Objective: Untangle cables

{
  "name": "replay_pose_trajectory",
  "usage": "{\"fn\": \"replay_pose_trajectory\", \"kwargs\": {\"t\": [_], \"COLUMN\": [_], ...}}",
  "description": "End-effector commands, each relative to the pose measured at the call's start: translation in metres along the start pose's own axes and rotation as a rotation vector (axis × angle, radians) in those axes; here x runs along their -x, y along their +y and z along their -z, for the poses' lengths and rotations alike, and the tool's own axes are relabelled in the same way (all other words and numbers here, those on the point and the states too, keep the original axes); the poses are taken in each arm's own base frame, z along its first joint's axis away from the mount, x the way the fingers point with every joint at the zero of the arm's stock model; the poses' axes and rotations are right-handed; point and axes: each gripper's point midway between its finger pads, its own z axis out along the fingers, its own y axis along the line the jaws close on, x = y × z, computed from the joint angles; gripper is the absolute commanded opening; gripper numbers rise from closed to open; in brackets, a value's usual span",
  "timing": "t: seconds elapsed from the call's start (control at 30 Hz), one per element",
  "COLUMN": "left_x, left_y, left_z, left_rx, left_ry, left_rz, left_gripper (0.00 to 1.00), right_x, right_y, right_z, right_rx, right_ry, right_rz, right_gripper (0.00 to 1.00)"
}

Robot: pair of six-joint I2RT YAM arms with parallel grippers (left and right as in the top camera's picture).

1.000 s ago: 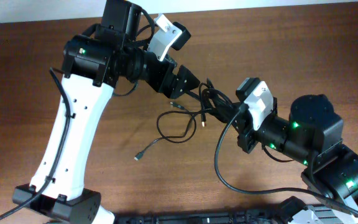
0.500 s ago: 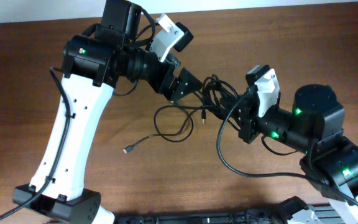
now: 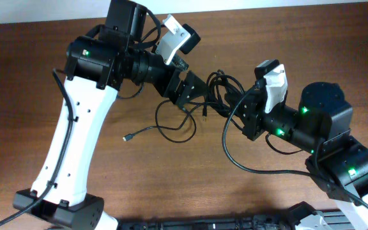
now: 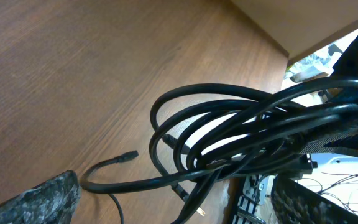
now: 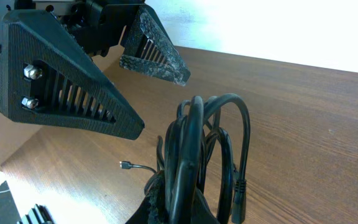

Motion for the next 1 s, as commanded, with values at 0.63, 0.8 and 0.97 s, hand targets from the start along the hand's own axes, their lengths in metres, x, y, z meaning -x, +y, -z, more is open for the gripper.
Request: {"fn": "replay_pose_trajectory", "kwargs": {"t": [0.63,0.8,0.97], "left_x": [-0.003,0.008,0.028], "left_y": [-0.020,-0.002,-0.008], "left_z": [-0.025,-0.022,-0.025], "left_rx": [0.192,0.301,0.272], "left_ry": [0.071,0.018,-0.036], "left_rz": [0.193,0.214,0.043], "left_gripper": [0.99,0.99,0.99], "right_x": [0.017,0.004,-0.001], "right_y": [-0.046,-0.047,-0.021], "right_z": [0.010,0.010,0.004], "right_rx": [-0.275,-0.277,-0.125], "right_ry": [-0.095,-0.043,-0.002], "right_rz": [-0.071,-0.085,-0.025], "right_gripper": [0.04,0.04,0.04]}}
